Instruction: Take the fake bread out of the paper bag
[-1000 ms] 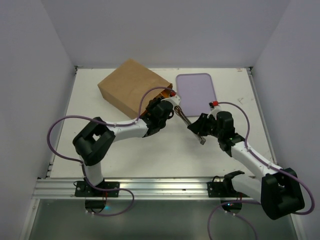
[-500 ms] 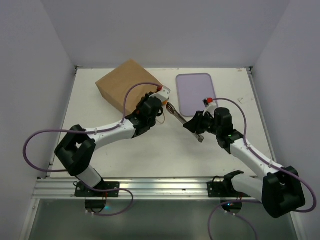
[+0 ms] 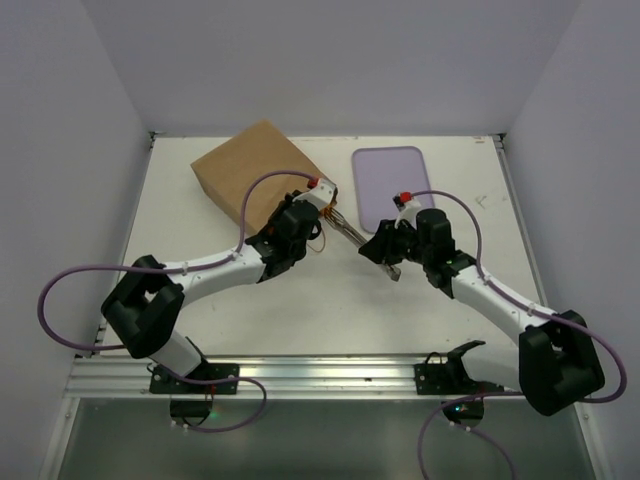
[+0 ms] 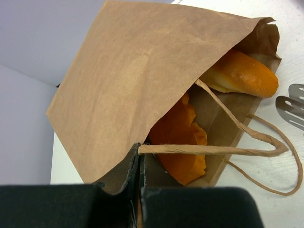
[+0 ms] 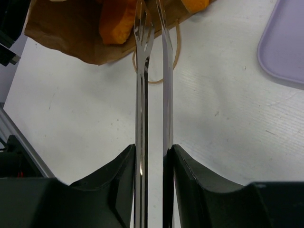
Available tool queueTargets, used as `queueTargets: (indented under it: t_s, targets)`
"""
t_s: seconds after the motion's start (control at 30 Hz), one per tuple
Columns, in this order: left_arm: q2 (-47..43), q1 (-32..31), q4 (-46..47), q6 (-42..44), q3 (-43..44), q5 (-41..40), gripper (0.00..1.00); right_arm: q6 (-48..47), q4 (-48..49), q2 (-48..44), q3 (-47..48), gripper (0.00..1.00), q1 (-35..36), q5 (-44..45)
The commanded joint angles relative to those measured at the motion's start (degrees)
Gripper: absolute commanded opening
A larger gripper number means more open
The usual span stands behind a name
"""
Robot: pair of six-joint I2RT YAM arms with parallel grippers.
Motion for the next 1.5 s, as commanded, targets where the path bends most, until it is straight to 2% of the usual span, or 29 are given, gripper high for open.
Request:
queueTargets:
  t_s: [0.0,0.13,0.2,0.53,0.8,1.47]
  targets:
    - [-1.95,0.18,1.63,-1.84,-0.36,-0.24,0.00,-0.94,1.84,0.46,2.31,0.40,0.22,2.57]
    - [-2.13,0.18,1.72,-2.19,-0.62,0.37,0.00,-1.20,1.58,1.95,2.92,0.44,0.39,3.36]
    - [-2.13,0.18,1.89,-2.36,-0.80,0.64,0.00,-1.38,1.67,2.66,3.27,0.49,0.48,3.88]
    - [-2.22,0.18,1.19,-2.89,-0.62,0.20,0.01,-3.04,0.44,7.23,7.14,0.55,2.24,6.96]
    - [-2.13,0.18,0.40,-3.59,-0.62,0.29,0.00,-5.15,-0.88,11.36,11.44,0.55,2.94,10.39]
    - [-1.69,0.18,-1.01,-4.83,-0.10,0.99,0.02,-5.77,1.67,20.24,17.07,0.57,2.86,10.48]
